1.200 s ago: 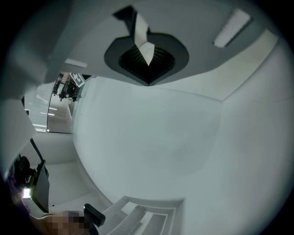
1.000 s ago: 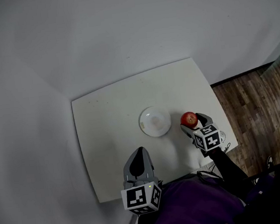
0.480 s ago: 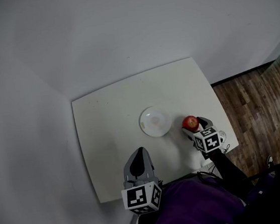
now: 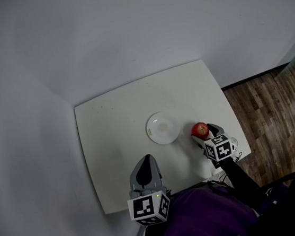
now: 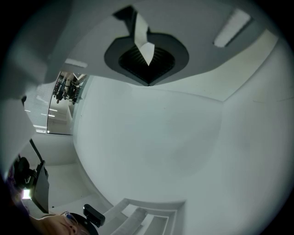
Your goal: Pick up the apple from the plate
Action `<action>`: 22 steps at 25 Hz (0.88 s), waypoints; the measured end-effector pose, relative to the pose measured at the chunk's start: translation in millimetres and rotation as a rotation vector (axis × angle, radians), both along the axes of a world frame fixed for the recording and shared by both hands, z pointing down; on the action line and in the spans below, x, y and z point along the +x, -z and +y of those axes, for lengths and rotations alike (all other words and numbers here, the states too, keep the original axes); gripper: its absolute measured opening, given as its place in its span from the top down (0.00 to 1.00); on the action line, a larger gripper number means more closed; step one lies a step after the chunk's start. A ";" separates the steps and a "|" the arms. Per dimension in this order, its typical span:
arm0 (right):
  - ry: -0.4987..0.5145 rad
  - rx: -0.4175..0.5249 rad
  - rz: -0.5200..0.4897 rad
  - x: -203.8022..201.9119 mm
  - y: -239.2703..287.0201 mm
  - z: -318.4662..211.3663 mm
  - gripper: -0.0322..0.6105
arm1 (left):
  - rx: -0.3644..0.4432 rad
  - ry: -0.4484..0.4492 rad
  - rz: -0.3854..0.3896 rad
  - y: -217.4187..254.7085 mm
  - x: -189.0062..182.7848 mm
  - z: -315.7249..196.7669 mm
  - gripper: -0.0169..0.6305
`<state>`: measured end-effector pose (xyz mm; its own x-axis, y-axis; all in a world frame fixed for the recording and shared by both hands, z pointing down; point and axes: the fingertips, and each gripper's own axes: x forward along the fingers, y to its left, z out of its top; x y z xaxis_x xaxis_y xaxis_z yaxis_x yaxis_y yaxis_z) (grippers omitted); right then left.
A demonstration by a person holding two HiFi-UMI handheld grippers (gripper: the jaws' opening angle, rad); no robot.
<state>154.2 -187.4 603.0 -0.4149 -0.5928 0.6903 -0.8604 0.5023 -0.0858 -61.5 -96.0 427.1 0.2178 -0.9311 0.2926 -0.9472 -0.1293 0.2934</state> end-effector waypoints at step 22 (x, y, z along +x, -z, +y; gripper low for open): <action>-0.023 0.381 -0.124 8.2 158.1 -16.4 0.60 | 0.017 -0.008 -0.004 2.0 1.4 -2.3 0.97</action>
